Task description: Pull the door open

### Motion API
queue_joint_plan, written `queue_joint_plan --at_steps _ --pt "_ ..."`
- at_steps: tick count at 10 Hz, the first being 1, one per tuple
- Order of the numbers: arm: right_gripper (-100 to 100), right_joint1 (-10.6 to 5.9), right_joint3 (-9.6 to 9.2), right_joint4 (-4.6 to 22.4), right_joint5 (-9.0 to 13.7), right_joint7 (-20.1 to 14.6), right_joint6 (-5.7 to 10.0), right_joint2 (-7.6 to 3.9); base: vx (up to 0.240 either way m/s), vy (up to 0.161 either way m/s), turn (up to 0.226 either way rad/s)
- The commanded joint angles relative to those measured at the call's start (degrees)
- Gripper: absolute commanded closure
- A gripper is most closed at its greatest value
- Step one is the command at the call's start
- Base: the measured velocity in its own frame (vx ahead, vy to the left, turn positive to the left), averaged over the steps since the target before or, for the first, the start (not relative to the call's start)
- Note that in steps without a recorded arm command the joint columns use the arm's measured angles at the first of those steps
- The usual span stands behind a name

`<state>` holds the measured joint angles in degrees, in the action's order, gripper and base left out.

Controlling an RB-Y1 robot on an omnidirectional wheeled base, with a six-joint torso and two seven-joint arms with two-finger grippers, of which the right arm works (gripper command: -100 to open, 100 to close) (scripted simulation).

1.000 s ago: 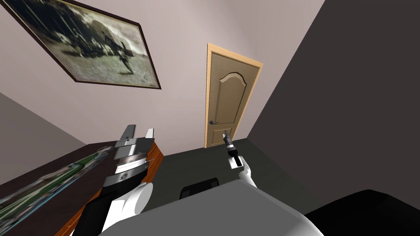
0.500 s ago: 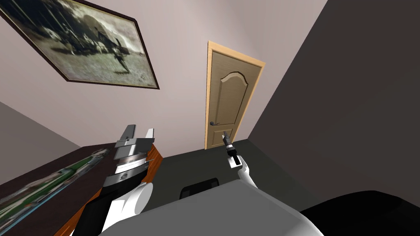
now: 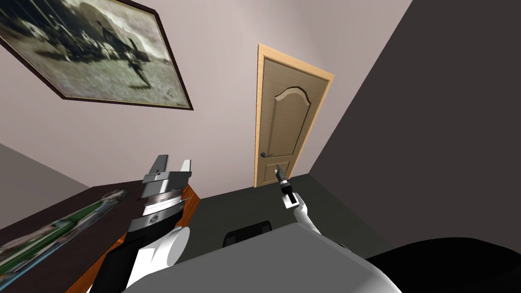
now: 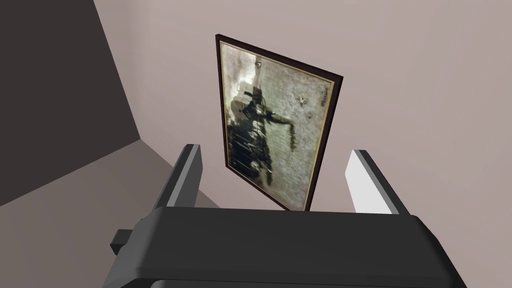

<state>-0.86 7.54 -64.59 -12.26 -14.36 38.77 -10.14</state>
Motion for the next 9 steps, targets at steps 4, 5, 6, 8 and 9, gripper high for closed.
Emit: queue_joint_plan --at_steps 4,5,6,8,9 --pt "-100 -3.3 0.49 7.3 -1.2 -1.0 0.67 -0.7 0.098 -0.005 -0.001" --pt "-100 -4.0 0.6 8.9 -1.5 -1.1 0.85 -0.84 0.098 -0.006 -0.001" --pt "-100 -4.7 0.7 10.3 -1.7 -1.3 1.03 -0.97 0.088 -0.003 -0.002" --pt "-100 -5.98 0.9 13.2 -2.2 -1.6 1.36 -1.23 0.096 0.003 -0.001" --pt "-100 -6.58 0.99 14.6 -2.4 -1.8 1.51 -1.34 0.081 -0.001 0.001"
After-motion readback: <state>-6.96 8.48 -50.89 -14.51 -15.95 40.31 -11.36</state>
